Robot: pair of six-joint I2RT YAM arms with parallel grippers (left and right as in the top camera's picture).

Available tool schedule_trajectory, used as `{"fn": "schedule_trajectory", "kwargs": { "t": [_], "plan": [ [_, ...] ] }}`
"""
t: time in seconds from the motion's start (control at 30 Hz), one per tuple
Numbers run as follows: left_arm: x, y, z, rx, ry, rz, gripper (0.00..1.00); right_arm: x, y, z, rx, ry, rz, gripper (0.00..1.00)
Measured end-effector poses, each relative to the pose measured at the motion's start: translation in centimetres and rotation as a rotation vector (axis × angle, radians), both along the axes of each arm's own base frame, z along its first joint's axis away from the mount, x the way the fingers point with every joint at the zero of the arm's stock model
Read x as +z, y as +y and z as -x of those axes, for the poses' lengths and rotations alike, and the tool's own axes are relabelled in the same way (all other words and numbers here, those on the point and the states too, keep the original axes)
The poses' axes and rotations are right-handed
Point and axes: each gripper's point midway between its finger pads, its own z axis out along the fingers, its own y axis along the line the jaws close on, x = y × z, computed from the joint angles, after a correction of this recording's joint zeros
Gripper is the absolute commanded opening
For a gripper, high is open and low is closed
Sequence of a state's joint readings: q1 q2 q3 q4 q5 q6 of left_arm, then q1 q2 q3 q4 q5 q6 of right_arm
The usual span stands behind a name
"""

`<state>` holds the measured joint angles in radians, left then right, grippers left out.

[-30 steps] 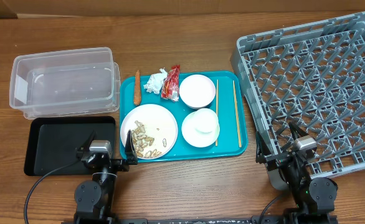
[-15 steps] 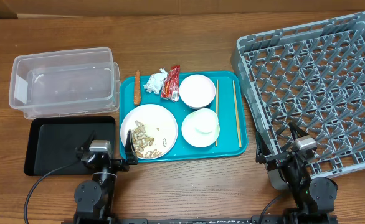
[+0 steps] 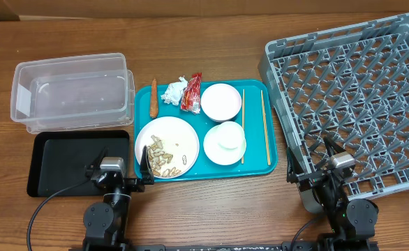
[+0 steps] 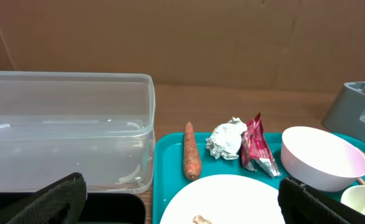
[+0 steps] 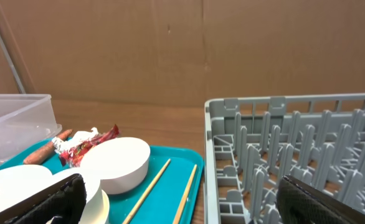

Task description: Sort waste into correct bins and load items into the dishwasher

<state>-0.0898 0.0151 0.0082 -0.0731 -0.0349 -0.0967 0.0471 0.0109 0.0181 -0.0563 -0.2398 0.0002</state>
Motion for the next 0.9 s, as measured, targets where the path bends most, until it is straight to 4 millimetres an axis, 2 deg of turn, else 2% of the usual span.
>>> {"fn": "schedule_trajectory", "kwargs": {
  "t": [0.27, 0.4, 0.6, 0.67, 0.7, 0.8, 0.9],
  "plan": [
    [0.4, 0.3, 0.0, 0.018, -0.017, 0.006, 1.00, 0.2, 0.4, 0.1, 0.024, -0.009, -0.001, 1.00],
    [0.7, -1.1, 0.0, -0.060, -0.026, 0.042, 1.00, 0.4, 1.0, 0.4, 0.065, 0.008, -0.066, 1.00],
    [4.0, -4.3, 0.8, -0.255, -0.146, 0.067, 1.00, -0.8, 1.4, 0.7, 0.080, 0.141, -0.216, 1.00],
    [4.6, -4.7, 1.1, -0.281, -0.150, 0.069, 1.00, 0.5, 1.4, 1.1, 0.079, 0.154, -0.232, 1.00],
    [5.1, -4.8, 1.3, -0.287, -0.142, 0.071, 1.00, 2.0, 1.3, 1.5, 0.079, 0.151, -0.235, 1.00],
    [7.7, -4.8, 2.1, -0.293, -0.123, 0.072, 1.00, 7.0, 1.3, 2.7, 0.081, 0.130, -0.227, 1.00],
    [11.3, -4.9, 2.8, -0.298, -0.064, 0.076, 1.00, 9.6, 1.3, 3.1, 0.073, 0.206, -0.220, 1.00]
  ]
}}
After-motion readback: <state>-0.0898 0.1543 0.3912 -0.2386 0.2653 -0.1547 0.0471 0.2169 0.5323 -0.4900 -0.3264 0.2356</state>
